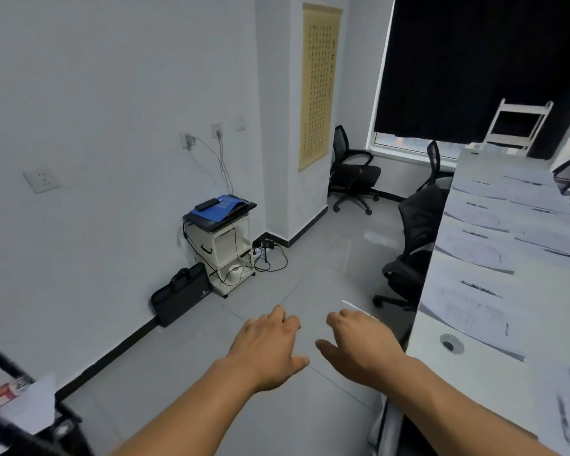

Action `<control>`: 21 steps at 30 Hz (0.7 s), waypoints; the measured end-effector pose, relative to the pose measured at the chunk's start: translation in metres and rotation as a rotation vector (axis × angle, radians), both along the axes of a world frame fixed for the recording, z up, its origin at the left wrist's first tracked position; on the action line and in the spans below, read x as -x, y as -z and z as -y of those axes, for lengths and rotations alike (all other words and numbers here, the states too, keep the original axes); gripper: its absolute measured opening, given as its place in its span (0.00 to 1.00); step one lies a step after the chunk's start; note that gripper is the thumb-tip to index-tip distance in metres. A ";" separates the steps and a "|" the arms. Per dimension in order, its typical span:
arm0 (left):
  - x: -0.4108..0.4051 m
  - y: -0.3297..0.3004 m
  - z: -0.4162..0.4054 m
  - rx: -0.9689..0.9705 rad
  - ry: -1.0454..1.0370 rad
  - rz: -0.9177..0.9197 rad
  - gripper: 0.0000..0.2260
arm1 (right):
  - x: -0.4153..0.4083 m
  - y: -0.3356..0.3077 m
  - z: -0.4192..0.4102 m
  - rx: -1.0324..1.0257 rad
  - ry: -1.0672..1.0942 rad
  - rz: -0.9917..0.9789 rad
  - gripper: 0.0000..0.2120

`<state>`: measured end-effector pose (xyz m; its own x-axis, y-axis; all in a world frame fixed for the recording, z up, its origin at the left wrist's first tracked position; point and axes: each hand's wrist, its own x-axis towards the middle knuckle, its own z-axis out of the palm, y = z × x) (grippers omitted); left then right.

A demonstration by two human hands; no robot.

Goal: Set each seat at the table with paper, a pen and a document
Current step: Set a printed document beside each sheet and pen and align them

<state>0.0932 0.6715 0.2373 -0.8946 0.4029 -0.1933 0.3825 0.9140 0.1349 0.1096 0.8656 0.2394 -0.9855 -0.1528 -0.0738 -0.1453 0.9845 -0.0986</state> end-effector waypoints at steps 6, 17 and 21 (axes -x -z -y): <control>0.068 -0.005 -0.005 -0.002 0.071 -0.014 0.30 | 0.051 -0.010 0.000 -0.010 0.054 -0.014 0.22; 0.232 -0.007 -0.053 0.077 0.137 -0.021 0.31 | 0.202 0.010 -0.055 0.051 0.166 -0.032 0.23; 0.288 -0.023 -0.095 0.054 0.198 -0.040 0.31 | 0.248 0.000 -0.095 0.055 0.247 -0.072 0.22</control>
